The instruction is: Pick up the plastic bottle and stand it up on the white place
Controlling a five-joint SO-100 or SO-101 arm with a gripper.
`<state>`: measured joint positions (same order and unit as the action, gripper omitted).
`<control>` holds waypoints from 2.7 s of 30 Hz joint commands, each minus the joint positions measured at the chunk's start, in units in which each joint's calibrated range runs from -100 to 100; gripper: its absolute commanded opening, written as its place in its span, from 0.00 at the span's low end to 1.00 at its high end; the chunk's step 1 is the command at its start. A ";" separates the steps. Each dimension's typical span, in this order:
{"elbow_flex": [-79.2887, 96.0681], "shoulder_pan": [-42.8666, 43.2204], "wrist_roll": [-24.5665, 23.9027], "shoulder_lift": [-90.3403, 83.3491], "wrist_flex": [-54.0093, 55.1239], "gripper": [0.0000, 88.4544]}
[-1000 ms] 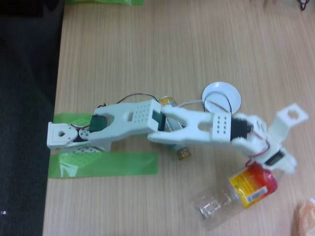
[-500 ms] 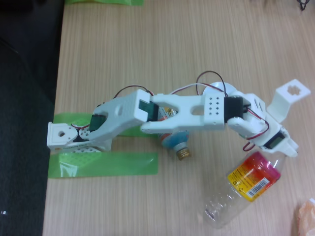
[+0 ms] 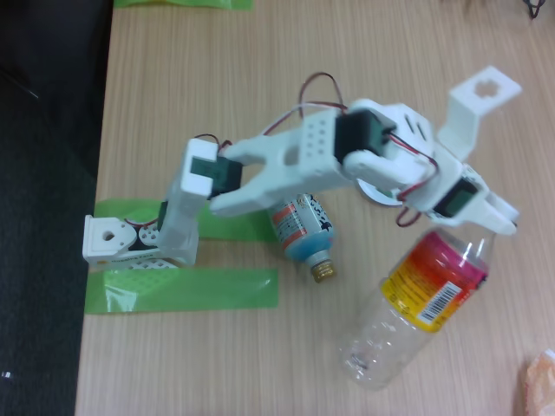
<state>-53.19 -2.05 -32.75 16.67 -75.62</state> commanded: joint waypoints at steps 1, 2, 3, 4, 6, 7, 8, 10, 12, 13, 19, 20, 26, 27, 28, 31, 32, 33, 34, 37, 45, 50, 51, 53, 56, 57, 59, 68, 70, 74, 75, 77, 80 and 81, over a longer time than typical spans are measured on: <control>-2.54 0.50 0.03 -8.06 -2.15 0.16; -2.54 0.57 -0.07 -9.48 -2.84 0.16; -2.54 0.94 -0.65 -11.00 -3.44 0.16; -2.54 1.61 -1.54 -12.42 -4.13 0.16; -2.54 2.65 -2.64 -15.53 -5.84 0.16; -2.54 3.46 -2.90 -16.96 -6.36 0.16; -2.45 4.50 -3.17 -18.47 -6.53 0.16; -1.91 6.42 -4.32 -20.99 -6.53 0.16; -0.19 8.87 -5.37 -23.76 -6.53 0.16; 1.26 10.28 -5.90 -25.28 -6.53 0.16; 16.65 19.24 -6.53 -36.78 -3.95 0.16; 19.64 20.42 -6.53 -39.05 -3.18 0.16; 39.02 26.57 -6.53 -51.99 6.43 0.16; 41.73 27.61 -6.53 -53.84 8.23 0.16; 44.18 28.65 -6.53 -55.52 10.04 0.16; 50.24 31.61 -6.53 -58.96 14.07 0.16; 51.78 32.50 -6.58 -59.55 14.93 0.16; 52.96 33.09 -6.84 -59.80 15.62 0.16; 53.77 33.61 -7.68 -59.88 16.05 0.16; 55.22 33.83 -10.93 -59.80 17.76 0.12; 61.56 33.39 -14.61 -59.72 28.58 0.09; 65.45 29.98 -17.02 -59.80 35.19 0.09; 66.00 29.09 -17.76 -59.80 36.13 0.09; 67.63 27.09 -18.96 -59.80 38.53 0.09; 70.43 25.09 -19.38 -59.80 41.97 0.09; 71.70 24.57 -19.38 -59.80 43.08 0.09; 74.42 23.91 -19.38 -59.72 45.74 0.09; 83.11 24.13 -19.91 -59.72 58.62 0.09; 83.92 24.13 -21.43 -59.72 60.25 0.09; 85.55 23.98 -22.69 -59.72 61.71 0.09; 85.82 24.05 -22.69 -59.72 61.71 0.09; 86.10 24.20 -22.69 -59.72 61.71 0.09; 85.92 23.76 -22.69 -58.71 61.80 0.09; 85.64 23.68 -22.69 -57.78 62.23 0.09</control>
<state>33.12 22.08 -55.26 -42.00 -14.95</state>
